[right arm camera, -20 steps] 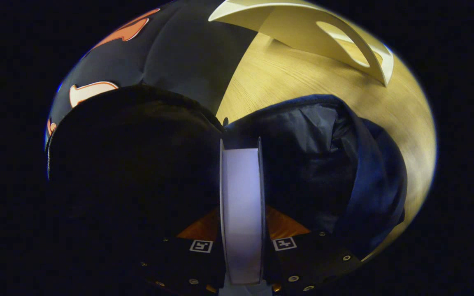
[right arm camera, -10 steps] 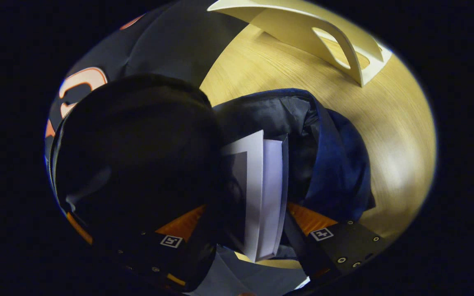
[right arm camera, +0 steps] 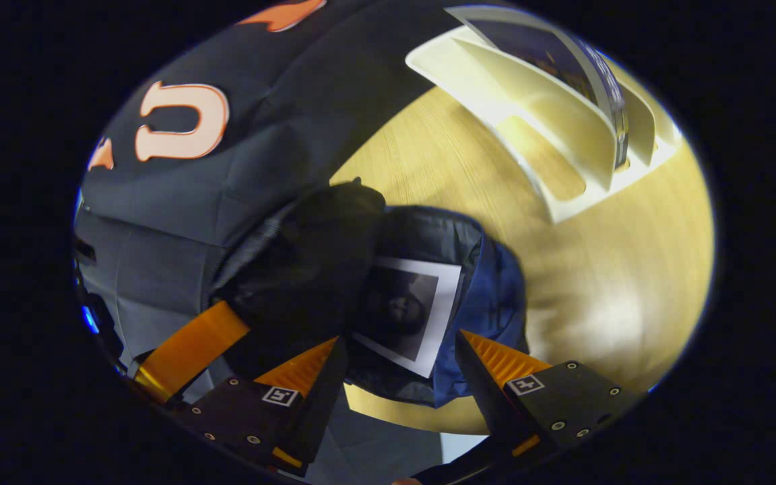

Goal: Open the schoolbag, grab two books from the bookshelf and put them into the schoolbag.

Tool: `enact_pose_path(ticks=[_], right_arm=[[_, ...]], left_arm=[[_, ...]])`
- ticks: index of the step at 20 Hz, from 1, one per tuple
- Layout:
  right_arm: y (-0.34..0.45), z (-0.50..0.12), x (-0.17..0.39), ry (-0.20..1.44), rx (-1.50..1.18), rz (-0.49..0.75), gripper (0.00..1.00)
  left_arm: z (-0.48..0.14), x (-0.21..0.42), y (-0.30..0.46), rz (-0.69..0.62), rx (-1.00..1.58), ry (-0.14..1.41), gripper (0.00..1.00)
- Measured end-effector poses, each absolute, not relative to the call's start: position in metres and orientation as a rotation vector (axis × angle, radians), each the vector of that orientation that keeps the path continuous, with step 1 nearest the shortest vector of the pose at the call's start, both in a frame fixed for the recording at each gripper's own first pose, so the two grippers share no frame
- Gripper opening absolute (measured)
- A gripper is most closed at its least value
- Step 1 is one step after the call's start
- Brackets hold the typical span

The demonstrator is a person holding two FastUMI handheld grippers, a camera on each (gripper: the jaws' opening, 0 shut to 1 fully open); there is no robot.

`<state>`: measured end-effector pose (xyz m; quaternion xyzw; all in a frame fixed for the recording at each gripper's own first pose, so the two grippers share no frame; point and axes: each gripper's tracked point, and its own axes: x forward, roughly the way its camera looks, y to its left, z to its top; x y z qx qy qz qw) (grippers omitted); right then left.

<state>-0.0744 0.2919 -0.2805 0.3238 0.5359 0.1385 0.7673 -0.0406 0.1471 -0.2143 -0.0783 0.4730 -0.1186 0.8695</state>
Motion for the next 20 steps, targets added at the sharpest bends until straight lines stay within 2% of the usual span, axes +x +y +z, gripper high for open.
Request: enact_pose_path(ticks=[6,12,20], right_arm=[[0.187,-0.232,-0.051,1.005,0.414,0.189,0.96],[0.095,-0.199,-0.017,0.973,0.213,0.063,0.97],[0.06,-0.175,0.04,1.031,0.058,0.094,0.98]], left_arm=[[-0.215,-0.037,0.145,-0.234,-0.155,0.981,0.01],[-0.214,-0.036,0.145,-0.216,-0.156,0.968,0.01],[-0.209,-0.041,0.15,-0.185,-0.173,0.948,0.01]])
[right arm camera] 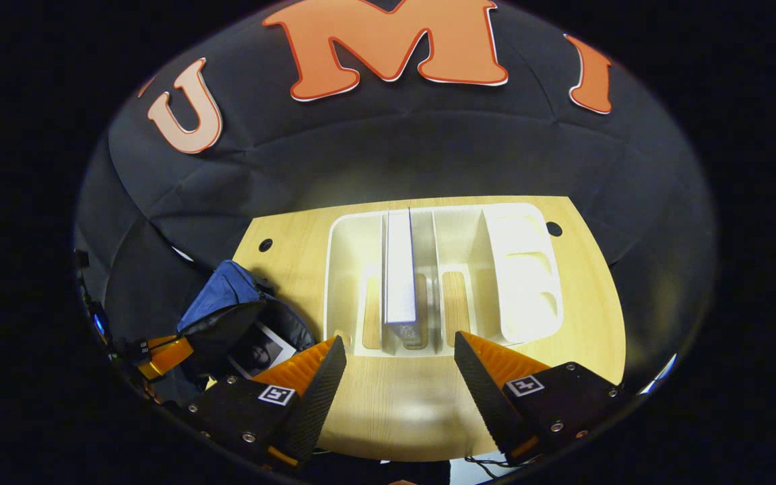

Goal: Open the schoolbag, grab two books from the bookshelf and put them into the schoolbag.

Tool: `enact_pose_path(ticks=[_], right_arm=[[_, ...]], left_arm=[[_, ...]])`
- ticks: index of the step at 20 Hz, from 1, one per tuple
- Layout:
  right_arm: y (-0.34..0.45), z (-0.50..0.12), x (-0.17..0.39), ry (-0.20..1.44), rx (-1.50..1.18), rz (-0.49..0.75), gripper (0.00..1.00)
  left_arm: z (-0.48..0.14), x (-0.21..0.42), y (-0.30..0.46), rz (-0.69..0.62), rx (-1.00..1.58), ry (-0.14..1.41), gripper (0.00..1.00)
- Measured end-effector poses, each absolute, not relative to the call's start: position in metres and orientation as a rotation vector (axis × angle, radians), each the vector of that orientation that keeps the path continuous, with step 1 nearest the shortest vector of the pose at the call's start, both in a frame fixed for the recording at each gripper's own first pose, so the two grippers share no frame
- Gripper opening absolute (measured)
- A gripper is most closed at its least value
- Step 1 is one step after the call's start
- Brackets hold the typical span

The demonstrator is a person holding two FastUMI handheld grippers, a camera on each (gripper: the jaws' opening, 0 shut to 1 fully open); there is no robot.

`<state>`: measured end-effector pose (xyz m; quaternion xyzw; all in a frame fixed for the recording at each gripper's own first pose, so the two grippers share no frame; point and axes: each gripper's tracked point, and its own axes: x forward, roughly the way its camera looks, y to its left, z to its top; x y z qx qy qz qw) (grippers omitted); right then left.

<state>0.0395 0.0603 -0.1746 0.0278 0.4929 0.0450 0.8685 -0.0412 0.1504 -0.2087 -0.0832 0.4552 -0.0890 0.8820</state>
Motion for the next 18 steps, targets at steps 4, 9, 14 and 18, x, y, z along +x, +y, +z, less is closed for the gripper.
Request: enact_pose_path(ticks=[4,9,14,18], right_arm=[[0.059,-0.177,0.075,1.088,-0.008,0.128,0.98],[0.061,-0.211,0.104,1.192,-0.117,0.149,0.98],[0.06,-0.243,0.113,1.254,-0.178,0.13,0.97],[0.063,-0.258,0.118,1.305,-0.169,0.118,0.95]], left_arm=[[-0.205,-0.046,0.157,-0.17,-0.172,0.945,0.01],[-0.193,-0.042,0.168,-0.168,-0.103,0.952,0.0],[-0.179,-0.034,0.18,-0.162,-0.058,0.95,0.0],[-0.175,-0.031,0.186,-0.155,-0.083,0.962,0.0]])
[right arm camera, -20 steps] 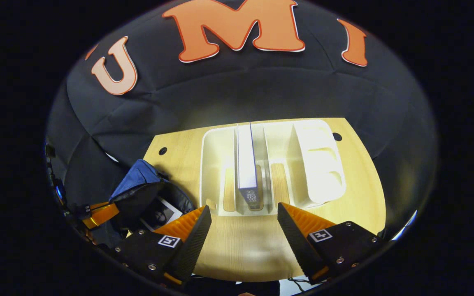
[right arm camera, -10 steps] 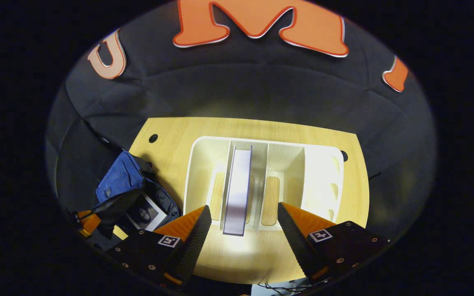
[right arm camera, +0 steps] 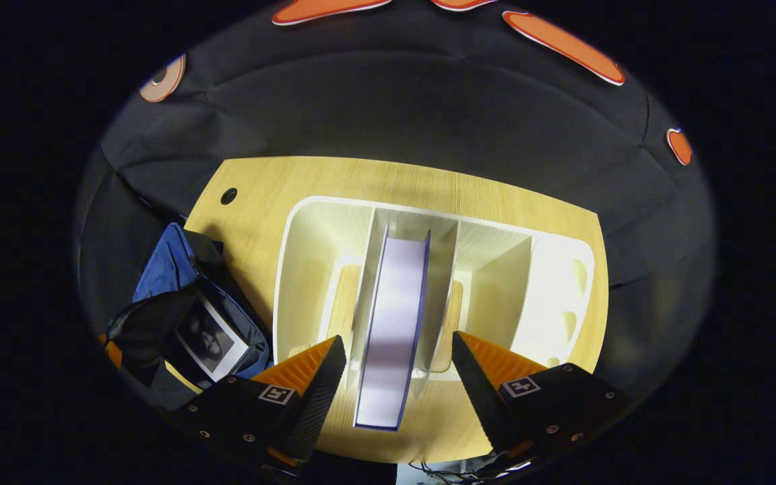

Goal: Open the schoolbag, grab two books from the bookshelf and put them into the schoolbag.

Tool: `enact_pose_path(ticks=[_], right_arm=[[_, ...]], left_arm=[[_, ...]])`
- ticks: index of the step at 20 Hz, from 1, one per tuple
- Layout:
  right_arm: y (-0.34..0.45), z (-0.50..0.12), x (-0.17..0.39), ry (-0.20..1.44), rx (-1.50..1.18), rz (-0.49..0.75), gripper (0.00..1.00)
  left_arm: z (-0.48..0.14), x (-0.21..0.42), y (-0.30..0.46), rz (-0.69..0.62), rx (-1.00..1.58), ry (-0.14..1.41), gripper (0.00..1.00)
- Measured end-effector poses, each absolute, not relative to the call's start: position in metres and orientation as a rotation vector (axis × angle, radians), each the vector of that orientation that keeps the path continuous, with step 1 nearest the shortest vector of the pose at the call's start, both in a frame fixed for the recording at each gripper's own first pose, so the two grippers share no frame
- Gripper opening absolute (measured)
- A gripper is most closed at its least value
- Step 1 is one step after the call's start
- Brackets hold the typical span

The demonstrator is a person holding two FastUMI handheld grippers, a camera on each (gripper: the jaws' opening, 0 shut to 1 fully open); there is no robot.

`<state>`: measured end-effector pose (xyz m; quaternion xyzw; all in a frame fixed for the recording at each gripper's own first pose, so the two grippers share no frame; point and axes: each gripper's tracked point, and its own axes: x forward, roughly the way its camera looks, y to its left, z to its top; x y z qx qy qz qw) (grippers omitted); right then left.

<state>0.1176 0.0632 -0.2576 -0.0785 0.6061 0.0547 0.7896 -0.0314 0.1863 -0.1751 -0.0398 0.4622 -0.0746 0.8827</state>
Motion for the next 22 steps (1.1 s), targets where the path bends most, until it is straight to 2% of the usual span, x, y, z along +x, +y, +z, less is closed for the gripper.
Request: enact_pose_path(ticks=[3,6,7,10,15,16,18,19,20,21,22], right_arm=[[0.067,-0.267,0.12,1.331,-0.184,0.118,0.93],[0.065,-0.277,0.121,1.352,-0.221,0.091,0.79],[0.063,-0.282,0.124,1.355,-0.237,0.083,0.78],[0.06,-0.294,0.123,1.393,-0.261,0.059,0.65],[0.064,-0.309,0.116,1.46,-0.247,0.063,0.49],[0.062,-0.31,0.116,1.46,-0.24,0.068,0.37],[0.062,-0.302,0.113,1.458,-0.203,0.077,0.51],[0.061,-0.296,0.113,1.451,-0.191,0.085,0.42],[0.058,-0.288,0.111,1.441,-0.182,0.092,0.41],[0.053,-0.279,0.11,1.431,-0.176,0.098,0.34],[0.05,-0.27,0.107,1.42,-0.167,0.105,0.41]], left_arm=[[-0.171,-0.029,0.191,-0.152,-0.087,0.962,0.0],[-0.167,-0.025,0.196,-0.146,-0.086,0.954,0.0],[-0.165,-0.025,0.197,-0.145,-0.088,0.955,0.0],[-0.167,-0.027,0.196,-0.152,-0.091,0.959,0.0],[-0.166,-0.028,0.196,-0.152,-0.101,0.957,0.0],[-0.166,-0.029,0.195,-0.152,-0.102,0.958,0.0],[-0.168,-0.029,0.194,-0.157,-0.11,0.959,0.0],[-0.168,-0.029,0.195,-0.159,-0.112,0.959,0.0],[-0.17,-0.028,0.195,-0.16,-0.111,0.958,0.01],[-0.17,-0.028,0.195,-0.16,-0.112,0.959,0.0],[-0.169,-0.027,0.193,-0.165,-0.11,0.958,0.0]])
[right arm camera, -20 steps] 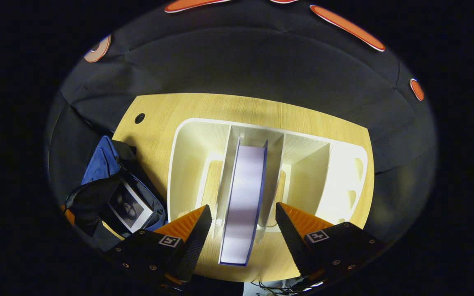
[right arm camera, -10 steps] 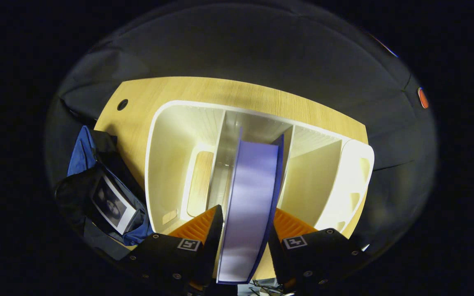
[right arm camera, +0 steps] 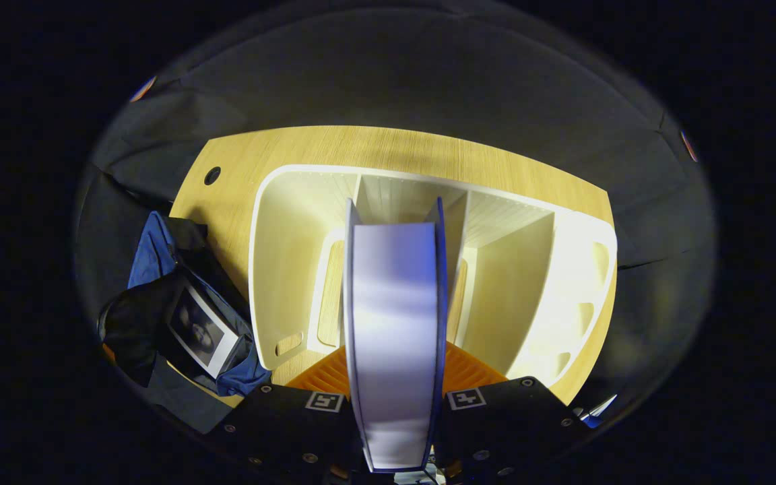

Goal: Open the schoolbag, grab two books from the bookshelf and put them into the schoolbag.

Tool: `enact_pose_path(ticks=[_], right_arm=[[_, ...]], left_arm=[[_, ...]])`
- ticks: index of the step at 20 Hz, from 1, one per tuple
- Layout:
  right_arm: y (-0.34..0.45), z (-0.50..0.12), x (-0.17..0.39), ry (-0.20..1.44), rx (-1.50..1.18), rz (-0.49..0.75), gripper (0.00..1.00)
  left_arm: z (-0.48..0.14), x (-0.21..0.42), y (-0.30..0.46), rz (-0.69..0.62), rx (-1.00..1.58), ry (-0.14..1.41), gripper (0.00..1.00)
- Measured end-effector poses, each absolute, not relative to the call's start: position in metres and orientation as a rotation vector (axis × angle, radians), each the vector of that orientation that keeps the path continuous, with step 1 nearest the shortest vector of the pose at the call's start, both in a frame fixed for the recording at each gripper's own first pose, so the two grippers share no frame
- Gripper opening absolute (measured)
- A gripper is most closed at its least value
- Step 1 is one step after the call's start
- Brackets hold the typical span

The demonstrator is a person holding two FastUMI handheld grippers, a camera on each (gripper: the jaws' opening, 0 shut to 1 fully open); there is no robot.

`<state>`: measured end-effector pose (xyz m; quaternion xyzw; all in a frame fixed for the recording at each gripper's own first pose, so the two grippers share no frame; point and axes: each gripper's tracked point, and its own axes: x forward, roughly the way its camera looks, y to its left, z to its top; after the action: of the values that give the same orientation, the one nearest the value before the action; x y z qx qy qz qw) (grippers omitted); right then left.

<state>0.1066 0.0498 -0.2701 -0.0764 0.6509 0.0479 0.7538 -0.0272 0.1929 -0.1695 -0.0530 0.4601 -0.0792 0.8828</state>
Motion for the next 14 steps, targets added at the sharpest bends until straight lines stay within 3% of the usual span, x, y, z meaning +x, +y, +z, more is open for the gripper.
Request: enact_pose_path(ticks=[6,7,8,14], right_arm=[[0.041,-0.203,0.079,1.339,-0.081,0.159,0.41],[0.038,-0.191,0.075,1.314,-0.07,0.167,0.41],[0.035,-0.18,0.068,1.295,-0.059,0.177,0.41],[0.039,-0.121,0.033,1.194,-0.002,0.225,0.4]], left_arm=[[-0.171,-0.028,0.189,-0.178,-0.116,0.966,0.0],[-0.171,-0.028,0.188,-0.178,-0.123,0.964,0.05],[-0.173,-0.029,0.187,-0.182,-0.13,0.966,0.0],[-0.174,-0.032,0.189,-0.18,-0.148,0.963,0.0]])
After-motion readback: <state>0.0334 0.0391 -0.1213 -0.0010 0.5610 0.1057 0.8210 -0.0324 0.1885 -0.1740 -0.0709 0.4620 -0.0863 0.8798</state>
